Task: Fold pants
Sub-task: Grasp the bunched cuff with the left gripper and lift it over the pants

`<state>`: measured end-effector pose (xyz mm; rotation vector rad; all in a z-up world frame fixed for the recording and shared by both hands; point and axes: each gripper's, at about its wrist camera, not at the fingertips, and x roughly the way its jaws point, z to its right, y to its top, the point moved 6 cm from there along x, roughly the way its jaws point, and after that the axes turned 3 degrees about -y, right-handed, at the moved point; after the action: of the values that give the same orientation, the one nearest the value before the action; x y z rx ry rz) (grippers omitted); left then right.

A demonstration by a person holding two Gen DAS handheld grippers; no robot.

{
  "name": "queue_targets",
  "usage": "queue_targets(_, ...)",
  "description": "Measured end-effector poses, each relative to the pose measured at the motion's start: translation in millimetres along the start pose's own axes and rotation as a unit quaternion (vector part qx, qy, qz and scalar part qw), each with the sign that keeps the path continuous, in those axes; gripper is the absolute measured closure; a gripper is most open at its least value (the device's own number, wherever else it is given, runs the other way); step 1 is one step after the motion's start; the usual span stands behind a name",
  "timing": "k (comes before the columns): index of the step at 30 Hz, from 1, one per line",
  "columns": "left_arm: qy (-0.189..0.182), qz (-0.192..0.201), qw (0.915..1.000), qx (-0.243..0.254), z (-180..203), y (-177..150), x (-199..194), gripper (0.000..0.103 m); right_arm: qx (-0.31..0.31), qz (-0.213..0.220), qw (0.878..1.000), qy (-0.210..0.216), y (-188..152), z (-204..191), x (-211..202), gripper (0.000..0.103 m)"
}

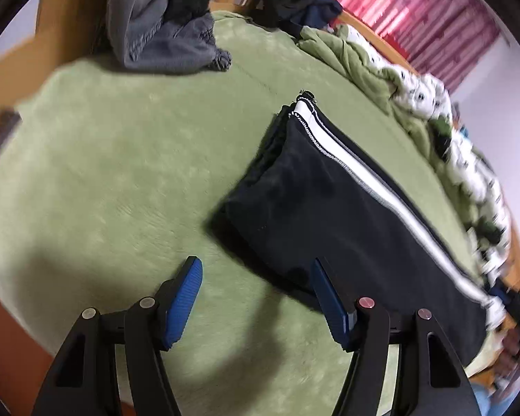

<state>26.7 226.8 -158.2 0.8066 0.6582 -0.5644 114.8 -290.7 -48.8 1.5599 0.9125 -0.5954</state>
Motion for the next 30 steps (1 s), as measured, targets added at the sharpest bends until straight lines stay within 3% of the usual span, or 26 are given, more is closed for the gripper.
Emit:
queue_targets(1, -0.032, 0.004, 0.9994, -0.013, 1, -1, 5, 0.040, -0.005, 0.001, 1.000, 0.002, -1, -7, -5, 0.052)
queue_targets(3, -0.050, 0.008, 0.9983, -0.029, 2, -1, 14, 0.040, -0.009, 0.005, 1.000, 0.008, -5, -17, -14, 0.052)
queue_targets(12, -0.061, 0.048, 0.9899, -0.119, -3, 20, 37, 0.042, 0.006, -0.016, 1.000, 0.025, -33, -26, -15, 0.052)
queue_targets(14, -0.050, 0.043, 0.9896, -0.128, -3, 28, 39, 0.049, 0.010, -0.027, 0.999, 0.017, -40, -19, -8, 0.052)
queue_targets(16, -0.038, 0.037, 0.9911, -0.122, 2, 36, 39, 0.075, 0.015, -0.036, 0.999, 0.013, -47, -11, -3, 0.052)
queue_targets(18, -0.049, 0.034, 0.9937, -0.095, 11, 44, 31, 0.084, 0.018, -0.042, 0.999, 0.008, -51, -4, 0, 0.052)
queue_targets(24, -0.004, 0.052, 0.9983, 0.026, 89, 68, -5, 0.085, 0.022, -0.030, 0.999, 0.027, -49, 13, -2, 0.052)
queue_targets(28, 0.003, 0.049, 0.9905, 0.129, 166, 70, -22, 0.085, 0.026, -0.023, 0.999, 0.041, -51, 26, -5, 0.052)
queue_targets(30, -0.005, 0.035, 0.9805, 0.193, 217, 57, -22, 0.085, 0.033, -0.016, 0.998, 0.048, -52, 33, -10, 0.052)
